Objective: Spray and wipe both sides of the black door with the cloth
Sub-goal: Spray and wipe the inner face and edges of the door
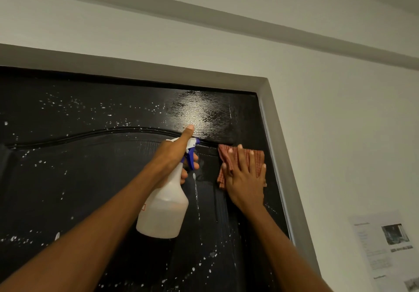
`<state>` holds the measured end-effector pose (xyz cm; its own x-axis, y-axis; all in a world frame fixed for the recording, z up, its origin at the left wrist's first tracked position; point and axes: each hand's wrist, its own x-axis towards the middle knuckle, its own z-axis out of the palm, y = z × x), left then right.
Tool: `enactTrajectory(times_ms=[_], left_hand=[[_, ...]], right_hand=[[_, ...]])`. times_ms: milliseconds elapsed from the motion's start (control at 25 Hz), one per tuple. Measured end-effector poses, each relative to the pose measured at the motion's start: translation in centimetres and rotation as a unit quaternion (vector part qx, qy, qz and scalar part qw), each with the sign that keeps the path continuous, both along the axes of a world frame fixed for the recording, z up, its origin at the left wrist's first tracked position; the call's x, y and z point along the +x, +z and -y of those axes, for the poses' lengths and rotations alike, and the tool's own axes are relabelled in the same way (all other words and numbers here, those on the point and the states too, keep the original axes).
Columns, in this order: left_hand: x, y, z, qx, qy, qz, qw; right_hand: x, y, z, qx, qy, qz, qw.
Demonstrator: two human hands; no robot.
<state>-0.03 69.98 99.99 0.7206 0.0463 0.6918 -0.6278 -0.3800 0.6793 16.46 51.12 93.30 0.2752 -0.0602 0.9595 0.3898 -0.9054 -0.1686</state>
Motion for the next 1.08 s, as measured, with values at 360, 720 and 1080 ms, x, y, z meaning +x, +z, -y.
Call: enactTrajectory(times_ms=[360, 720, 1080], left_hand=[[-0.5, -0.5, -1.3, -0.016, 0.024, -0.005, 1.0], [-2.5, 1.6, -8.4, -0.046, 0.061, 0.014, 0.997], [-3.7, 3.6, -14.3, -0.063, 0.097, 0.058, 0.992]], right_hand=[[-0.4, -3.5, -2.6, 0.065, 0.019, -0.019, 0.998], [-2.2, 8.6, -8.3, 0.089, 0.08, -0.009, 0.993], [-2.8, 10.6, -12.2, -0.225, -0.002, 0.12, 0.967]])
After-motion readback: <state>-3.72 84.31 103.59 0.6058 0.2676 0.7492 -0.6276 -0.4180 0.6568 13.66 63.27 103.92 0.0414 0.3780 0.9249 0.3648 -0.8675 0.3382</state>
